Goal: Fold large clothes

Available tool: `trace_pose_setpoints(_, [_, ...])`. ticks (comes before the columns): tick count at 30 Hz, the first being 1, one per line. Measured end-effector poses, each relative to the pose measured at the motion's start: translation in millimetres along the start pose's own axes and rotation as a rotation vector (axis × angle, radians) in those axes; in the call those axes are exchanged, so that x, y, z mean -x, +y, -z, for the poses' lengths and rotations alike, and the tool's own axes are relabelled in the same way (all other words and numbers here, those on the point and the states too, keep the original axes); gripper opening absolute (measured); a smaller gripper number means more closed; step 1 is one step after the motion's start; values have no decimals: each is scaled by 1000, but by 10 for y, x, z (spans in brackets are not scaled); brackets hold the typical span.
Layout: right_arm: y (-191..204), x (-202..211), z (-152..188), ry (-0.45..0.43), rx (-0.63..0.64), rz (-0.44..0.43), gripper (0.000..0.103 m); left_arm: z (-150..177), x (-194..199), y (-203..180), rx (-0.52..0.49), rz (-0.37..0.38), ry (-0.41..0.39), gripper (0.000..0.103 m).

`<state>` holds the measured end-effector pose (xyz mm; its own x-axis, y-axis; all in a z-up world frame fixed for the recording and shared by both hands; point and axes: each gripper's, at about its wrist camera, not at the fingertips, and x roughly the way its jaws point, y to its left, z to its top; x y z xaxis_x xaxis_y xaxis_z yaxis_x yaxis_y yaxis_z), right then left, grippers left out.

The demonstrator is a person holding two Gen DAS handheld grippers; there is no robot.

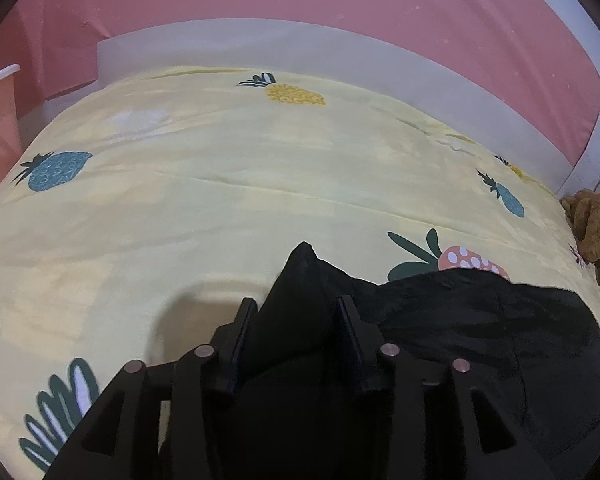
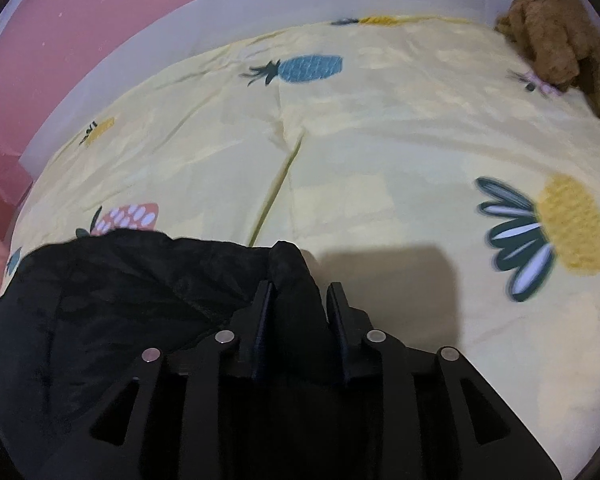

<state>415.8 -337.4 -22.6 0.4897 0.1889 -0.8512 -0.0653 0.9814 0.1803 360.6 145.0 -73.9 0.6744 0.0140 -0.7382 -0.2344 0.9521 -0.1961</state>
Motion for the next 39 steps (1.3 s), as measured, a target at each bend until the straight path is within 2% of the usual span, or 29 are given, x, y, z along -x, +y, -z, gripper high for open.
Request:
trace_pose_setpoints(2, [-4,275,-44,-58,11,15,35,-62,102,29,-2,8,2,46])
trace_pose_setpoints(4, [21,505,-87,-111,20,28,39,-127,263,79,3,17,-15,52])
trace_pose_setpoints(6, [103,766,-126,-164,40,27,46,-198,460,128,6,21,-48,55])
trace_pose_setpoints(8, [264,951,-121,-197,71,10,49,-278,698,149,2,12,-100,55])
trace_pose_setpoints(11, [598,976,-52,-185,142,-37,50,-358,983,60,-3,30,-158,59])
trace_pose_setpoints(13, [812,812,-8,-141,184,-53,50,-345,1060,-158,-46,74,-159,60])
trace_pose_setpoints(16, [985,420,60,-48,210,-35,50,-201,932,-602,-162,152,-114,60])
trace_pose_setpoints(18, [1038,182,71,-16,242,-1,52,-105,614,-831,-221,139,-42,60])
trace_pose_setpoints(20, [1036,57,61,-33,237,18,53,-32,253,-879,-227,105,39,60])
trace_pose_setpoints(23, [987,-133,61,-31,225,19,53,11,25,-813,-182,120,24,62])
trace_pose_setpoints(27, [990,-273,94,-45,225,38,53,54,-55,-814,-183,111,-5,62])
trace_pose_setpoints(39, [970,-311,124,-59,213,26,53,144,-156,-890,-200,74,-14,62])
